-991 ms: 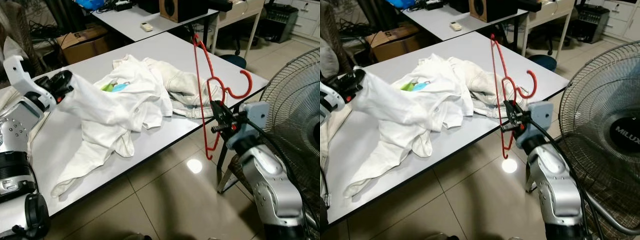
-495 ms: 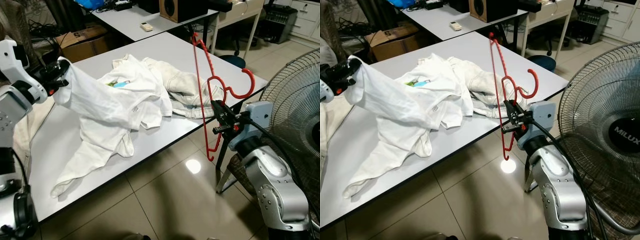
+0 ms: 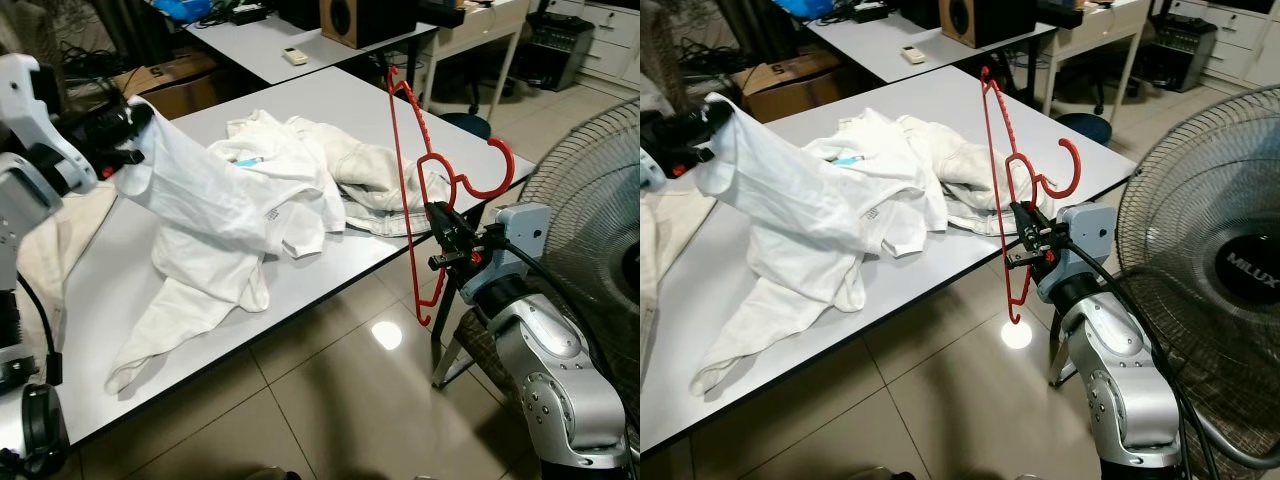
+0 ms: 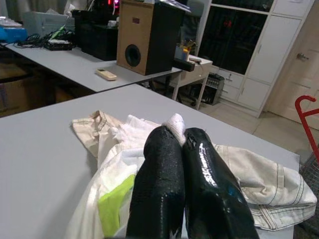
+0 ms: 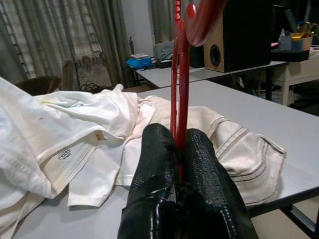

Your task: Hang hanger

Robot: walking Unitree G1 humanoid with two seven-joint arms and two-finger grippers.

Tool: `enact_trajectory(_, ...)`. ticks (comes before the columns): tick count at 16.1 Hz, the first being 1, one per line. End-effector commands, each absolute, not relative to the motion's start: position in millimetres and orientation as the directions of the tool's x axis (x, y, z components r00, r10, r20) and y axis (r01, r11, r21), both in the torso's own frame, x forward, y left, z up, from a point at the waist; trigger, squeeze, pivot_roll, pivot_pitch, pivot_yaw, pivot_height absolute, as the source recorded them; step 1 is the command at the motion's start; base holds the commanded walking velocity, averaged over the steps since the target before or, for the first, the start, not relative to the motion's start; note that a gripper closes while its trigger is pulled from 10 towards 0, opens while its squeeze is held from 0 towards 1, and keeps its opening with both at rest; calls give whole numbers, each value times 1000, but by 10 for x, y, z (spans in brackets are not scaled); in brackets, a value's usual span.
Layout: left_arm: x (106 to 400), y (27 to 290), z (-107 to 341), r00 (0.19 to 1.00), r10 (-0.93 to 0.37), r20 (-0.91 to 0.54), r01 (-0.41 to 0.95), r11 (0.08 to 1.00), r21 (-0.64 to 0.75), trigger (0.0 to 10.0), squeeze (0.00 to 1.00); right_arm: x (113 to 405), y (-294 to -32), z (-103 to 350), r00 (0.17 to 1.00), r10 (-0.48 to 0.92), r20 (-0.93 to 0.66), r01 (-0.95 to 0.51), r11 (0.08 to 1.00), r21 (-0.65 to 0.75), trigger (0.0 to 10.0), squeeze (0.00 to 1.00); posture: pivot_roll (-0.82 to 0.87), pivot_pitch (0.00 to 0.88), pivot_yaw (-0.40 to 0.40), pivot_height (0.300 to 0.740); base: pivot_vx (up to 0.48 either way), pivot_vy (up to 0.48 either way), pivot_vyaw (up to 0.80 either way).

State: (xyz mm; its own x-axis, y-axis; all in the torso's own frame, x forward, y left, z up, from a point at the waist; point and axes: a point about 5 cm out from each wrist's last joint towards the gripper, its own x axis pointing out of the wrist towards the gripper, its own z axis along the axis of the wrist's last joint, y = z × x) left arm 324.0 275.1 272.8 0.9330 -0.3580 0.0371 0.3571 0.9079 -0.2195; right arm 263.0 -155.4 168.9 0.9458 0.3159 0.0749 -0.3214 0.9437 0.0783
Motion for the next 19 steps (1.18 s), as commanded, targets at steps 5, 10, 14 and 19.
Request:
enact_trajectory(5, 3224, 2741, 2865, 926, -373, 57, 377, 908, -182, 0, 0, 2659, -1528, 1799, 941, 319, 115, -329, 941, 79, 10000, 0, -136, 0, 131, 740, 0, 0, 0)
enact_trajectory(10, 3166, 2672, 2953, 874, -479, 82, 486, 859, -162, 0, 0, 2642, -1535, 1811, 943, 308, 124, -320, 944, 84, 10000, 0, -142, 0, 145, 740, 0, 0, 0)
enact_trajectory(14, 3056, 2889, 2134, 864, -305, -401, 363, 928, 78, 0, 0, 2616, -1499, 1778, 944, 310, 115, -321, 943, 92, 10000, 0, -147, 0, 156, 740, 0, 0, 0)
enact_trajectory(19, 2833, 2976, 1810, 756, -309, -578, 435, 896, 90, 0, 0, 2606, -1493, 1761, 945, 311, 105, -321, 943, 91, 10000, 0, -147, 0, 154, 740, 0, 0, 0)
